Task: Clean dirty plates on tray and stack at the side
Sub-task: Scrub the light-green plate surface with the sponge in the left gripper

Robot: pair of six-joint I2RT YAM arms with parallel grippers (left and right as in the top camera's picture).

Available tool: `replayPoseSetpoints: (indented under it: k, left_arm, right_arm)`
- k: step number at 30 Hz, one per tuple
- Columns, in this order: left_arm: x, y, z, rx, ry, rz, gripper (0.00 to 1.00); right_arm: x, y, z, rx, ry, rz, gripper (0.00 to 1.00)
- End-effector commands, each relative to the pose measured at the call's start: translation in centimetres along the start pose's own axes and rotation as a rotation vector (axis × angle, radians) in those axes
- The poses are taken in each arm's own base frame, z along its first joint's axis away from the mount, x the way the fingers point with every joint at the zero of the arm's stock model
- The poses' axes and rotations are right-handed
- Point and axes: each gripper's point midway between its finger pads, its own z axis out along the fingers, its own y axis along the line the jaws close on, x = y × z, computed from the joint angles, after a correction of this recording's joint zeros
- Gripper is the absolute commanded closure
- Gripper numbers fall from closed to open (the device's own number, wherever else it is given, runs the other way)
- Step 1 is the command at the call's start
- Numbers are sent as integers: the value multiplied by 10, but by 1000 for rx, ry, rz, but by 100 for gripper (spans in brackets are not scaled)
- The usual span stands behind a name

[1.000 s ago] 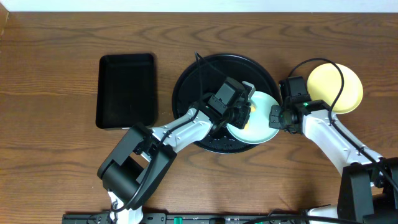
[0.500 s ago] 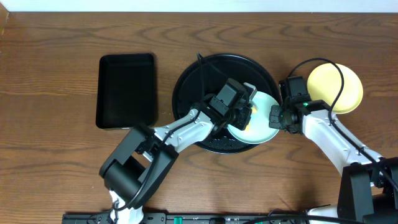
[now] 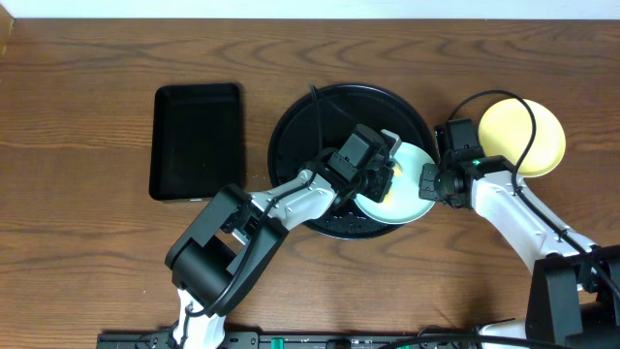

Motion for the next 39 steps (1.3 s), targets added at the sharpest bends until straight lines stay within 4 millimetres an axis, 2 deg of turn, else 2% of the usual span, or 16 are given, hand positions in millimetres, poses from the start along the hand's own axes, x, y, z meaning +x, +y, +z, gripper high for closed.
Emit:
replayPoseSetpoints:
  k: [1, 9, 18, 26, 39]
  left_arm:
    - [16, 15, 11, -61, 30, 29, 92]
    - [13, 23, 12, -97, 11, 57, 92]
    - [13, 31, 24, -97, -9, 66, 92]
    - [-3, 44, 19, -96, -58, 66, 92]
    - [-5, 45, 17, -60, -57, 118, 92]
  right_arm:
    - [5, -5, -1, 16, 10, -14, 99]
    - [5, -6, -1, 16, 11, -14, 99]
    - [5, -6, -1, 16, 11, -14, 99]
    - [4, -7, -1, 27, 5, -14, 99]
    - [3, -7, -1, 26, 1, -13, 99]
